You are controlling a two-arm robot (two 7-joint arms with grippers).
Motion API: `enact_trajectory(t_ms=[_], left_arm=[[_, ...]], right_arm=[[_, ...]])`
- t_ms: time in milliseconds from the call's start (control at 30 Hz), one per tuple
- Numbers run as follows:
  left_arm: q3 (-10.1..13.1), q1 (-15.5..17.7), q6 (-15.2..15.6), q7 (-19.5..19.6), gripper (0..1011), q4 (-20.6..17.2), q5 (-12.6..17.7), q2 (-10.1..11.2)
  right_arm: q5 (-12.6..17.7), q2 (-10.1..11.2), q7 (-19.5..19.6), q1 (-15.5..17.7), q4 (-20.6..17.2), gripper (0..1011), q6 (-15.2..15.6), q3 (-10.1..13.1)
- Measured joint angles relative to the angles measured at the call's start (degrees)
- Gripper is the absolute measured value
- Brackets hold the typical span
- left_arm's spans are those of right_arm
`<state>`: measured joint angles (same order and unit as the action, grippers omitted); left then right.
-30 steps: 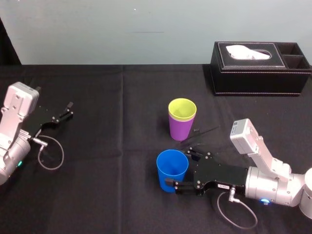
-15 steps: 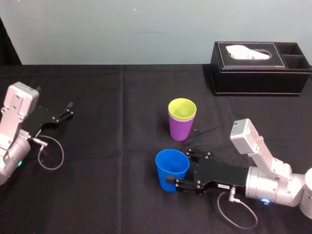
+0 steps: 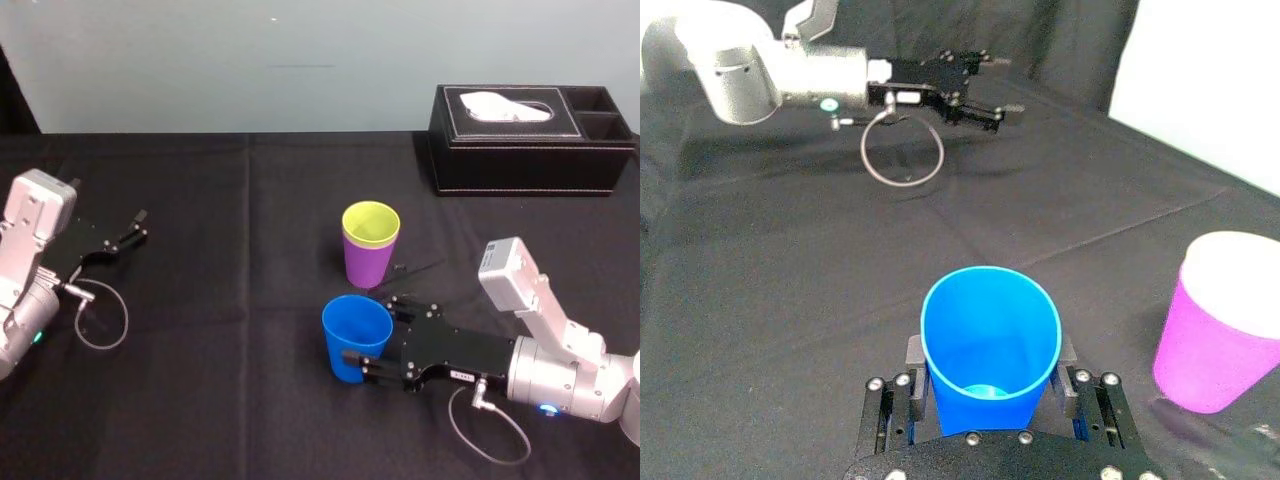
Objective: Stack the three plastic cups sequentially using one hand.
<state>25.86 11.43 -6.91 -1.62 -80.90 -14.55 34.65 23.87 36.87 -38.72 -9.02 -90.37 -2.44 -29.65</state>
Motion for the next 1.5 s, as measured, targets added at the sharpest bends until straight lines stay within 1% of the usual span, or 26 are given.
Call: enact_trajectory(t_ms=[100,167,333,367,400,467,500,600,767,900,1033,1167,1267,1467,1500], left_arm=[[0.0,0.0,0.0,0.0,1011,0.0,0.0,0.0],[0.0,0.0,0.0,0.0,1011,0.0,0.0,0.0],[0.0,0.0,0.0,0.0,1011,0.0,0.0,0.0],[0.0,0.0,0.0,0.0,1011,0.0,0.0,0.0],[0.0,0.0,0.0,0.0,1011,0.0,0.0,0.0],[0.0,0.0,0.0,0.0,1011,0.0,0.0,0.0],[0.0,0.0,0.0,0.0,1011,0.0,0.0,0.0],[0.0,0.0,0.0,0.0,1011,0.0,0.0,0.0],[0.0,0.0,0.0,0.0,1011,0.0,0.0,0.0],[0.0,0.0,0.0,0.0,1012,0.0,0.0,0.0],[0.0,0.0,0.0,0.0,1011,0.0,0.0,0.0],[0.0,0.0,0.0,0.0,1011,0.0,0.0,0.0],[0.0,0.0,0.0,0.0,1011,0.0,0.0,0.0],[0.0,0.0,0.0,0.0,1012,0.0,0.0,0.0],[0.0,0.0,0.0,0.0,1011,0.0,0.0,0.0]], right_arm=[[0.2,0.5,1.1,0.7,-1.5,718,0.5,0.7],[0.6,1.1,2.1,1.5,-3.2,718,1.4,1.5],[1.9,2.3,4.5,2.8,-7.1,718,4.2,3.8],[2.3,2.6,5.2,3.1,-8.1,718,4.8,4.5],[2.3,2.6,5.2,3.1,-8.1,718,4.8,4.5],[3.1,3.1,6.3,3.5,-9.9,718,5.7,5.9],[3.1,3.1,6.3,3.5,-9.9,718,5.7,5.9],[3.8,3.5,7.5,3.5,-11.6,717,6.4,7.6],[4.5,3.5,8.3,2.8,-12.4,718,7.2,8.9],[4.8,3.3,8.5,1.7,-12.3,718,7.6,9.4],[4.8,2.7,8.8,0.0,-11.3,718,8.2,9.5],[3.8,1.9,9.4,-2.2,-9.8,718,8.7,8.9],[2.5,0.8,9.5,-4.6,-7.6,718,9.3,8.0],[1.1,-0.7,9.4,-7.4,-4.6,718,9.8,6.7],[0.8,-1.1,9.3,-8.1,-3.6,718,9.9,6.4]])
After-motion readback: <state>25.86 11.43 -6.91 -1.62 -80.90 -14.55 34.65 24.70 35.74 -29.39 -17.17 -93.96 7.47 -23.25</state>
